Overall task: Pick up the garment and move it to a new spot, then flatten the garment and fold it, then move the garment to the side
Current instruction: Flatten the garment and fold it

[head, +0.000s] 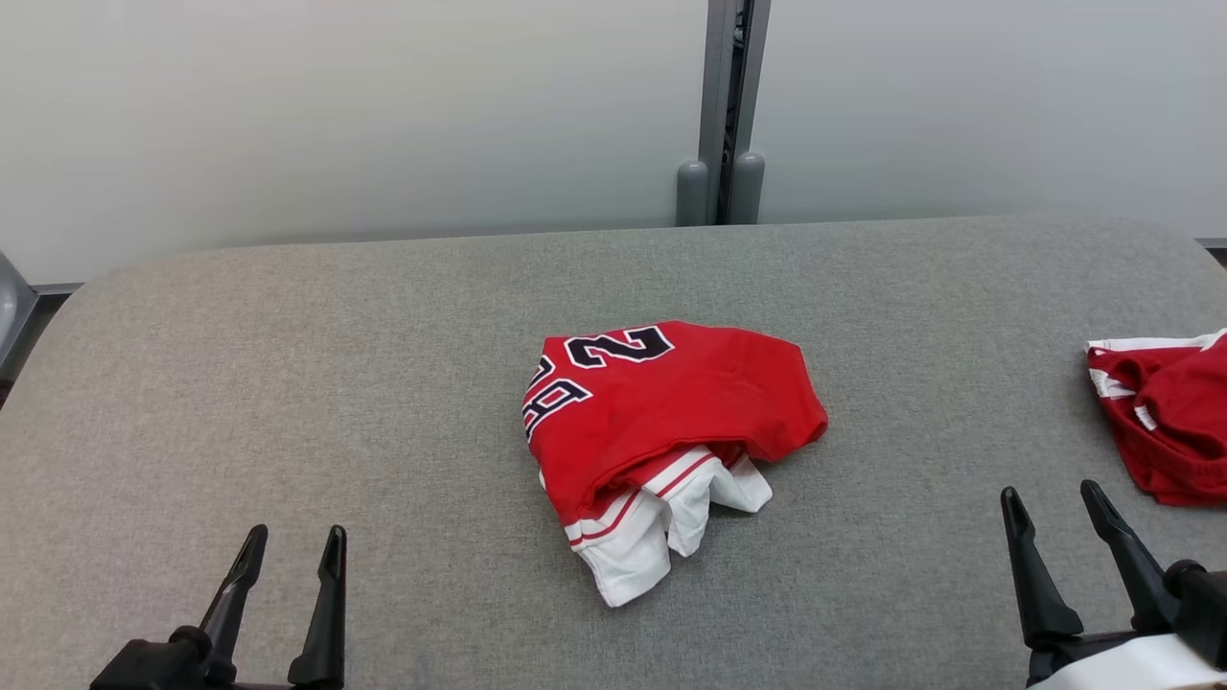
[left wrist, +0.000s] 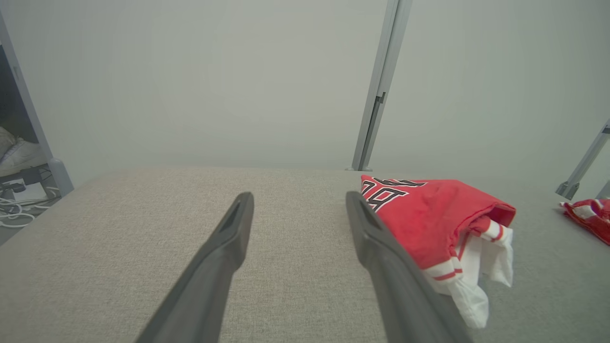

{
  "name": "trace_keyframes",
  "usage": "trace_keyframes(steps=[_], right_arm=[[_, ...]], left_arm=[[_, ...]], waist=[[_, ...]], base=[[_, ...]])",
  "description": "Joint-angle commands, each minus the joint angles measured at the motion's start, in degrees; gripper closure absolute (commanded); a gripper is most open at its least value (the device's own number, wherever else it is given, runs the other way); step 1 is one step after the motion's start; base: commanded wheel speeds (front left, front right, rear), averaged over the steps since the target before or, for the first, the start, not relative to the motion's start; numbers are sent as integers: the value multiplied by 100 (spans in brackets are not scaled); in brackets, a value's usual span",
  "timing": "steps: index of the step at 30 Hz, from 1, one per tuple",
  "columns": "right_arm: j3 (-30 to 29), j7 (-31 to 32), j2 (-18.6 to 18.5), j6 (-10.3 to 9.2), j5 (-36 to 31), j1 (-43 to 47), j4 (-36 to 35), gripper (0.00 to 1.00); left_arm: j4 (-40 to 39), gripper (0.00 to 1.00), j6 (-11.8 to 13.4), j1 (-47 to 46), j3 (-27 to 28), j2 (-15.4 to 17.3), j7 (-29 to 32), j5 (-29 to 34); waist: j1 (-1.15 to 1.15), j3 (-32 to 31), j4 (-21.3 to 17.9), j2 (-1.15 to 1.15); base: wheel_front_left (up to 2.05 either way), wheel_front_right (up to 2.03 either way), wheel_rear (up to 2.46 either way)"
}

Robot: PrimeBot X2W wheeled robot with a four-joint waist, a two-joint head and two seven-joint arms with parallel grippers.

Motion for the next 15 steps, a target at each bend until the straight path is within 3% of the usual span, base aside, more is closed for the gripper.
trace_keyframes(steps=[1, 15], right_arm=[[-16, 3, -2, -1, 16, -5, -54, 0], [10, -33, 15, -1, 47, -76, -23, 0]], left_arm=[[-51, 0, 39, -7, 15, 30, 6, 14], [-124, 0, 120, -6, -42, 15, 52, -6]], waist=[[0, 17, -16, 0], [0, 41, 15, 0]], base=[[0, 0, 0], [0, 0, 0]])
